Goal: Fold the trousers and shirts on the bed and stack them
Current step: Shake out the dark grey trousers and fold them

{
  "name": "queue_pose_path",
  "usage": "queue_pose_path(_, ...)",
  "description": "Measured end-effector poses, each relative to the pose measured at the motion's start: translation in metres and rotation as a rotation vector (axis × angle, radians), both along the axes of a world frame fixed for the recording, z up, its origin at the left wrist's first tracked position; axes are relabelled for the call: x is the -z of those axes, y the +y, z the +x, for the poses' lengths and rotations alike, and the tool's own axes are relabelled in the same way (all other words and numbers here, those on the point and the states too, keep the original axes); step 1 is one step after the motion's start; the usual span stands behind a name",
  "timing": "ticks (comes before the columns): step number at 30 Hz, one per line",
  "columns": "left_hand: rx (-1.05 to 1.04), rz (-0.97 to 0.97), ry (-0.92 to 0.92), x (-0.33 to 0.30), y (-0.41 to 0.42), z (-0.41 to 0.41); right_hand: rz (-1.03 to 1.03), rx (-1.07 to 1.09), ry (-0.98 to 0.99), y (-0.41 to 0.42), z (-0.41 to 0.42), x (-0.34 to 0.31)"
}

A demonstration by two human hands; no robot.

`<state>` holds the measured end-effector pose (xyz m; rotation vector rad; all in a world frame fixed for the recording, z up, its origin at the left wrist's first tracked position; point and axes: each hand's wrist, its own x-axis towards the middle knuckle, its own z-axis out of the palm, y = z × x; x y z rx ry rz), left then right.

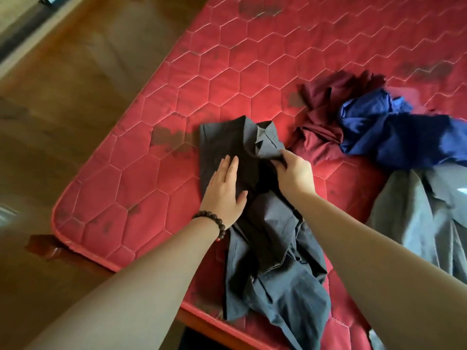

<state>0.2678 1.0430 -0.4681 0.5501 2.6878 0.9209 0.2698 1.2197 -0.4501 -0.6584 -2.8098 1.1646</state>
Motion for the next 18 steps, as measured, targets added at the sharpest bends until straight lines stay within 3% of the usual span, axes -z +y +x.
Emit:
queue_pose_path(3,-0.021,0.128,0.030,-0.044,0.016,-0.007,0.001,-0.036,0.125,0.016,0.013,-0.056)
queue_pose_path(9,-0.076,0.485,-0.189,-0.186,0.060,-0.002,-0.046,-0.017,0.250,0.015,0.042,-0.188)
queue_pose_path(12,-0.070,0.608,-0.195,-0.260,0.073,0.007,-0.133,0.002,0.311,0.002,0.051,-0.260)
queue_pose_path(18,0.066,0.645,0.004,-0.400,0.064,-0.009,-0.187,-0.122,0.385,0.020,0.059,-0.418)
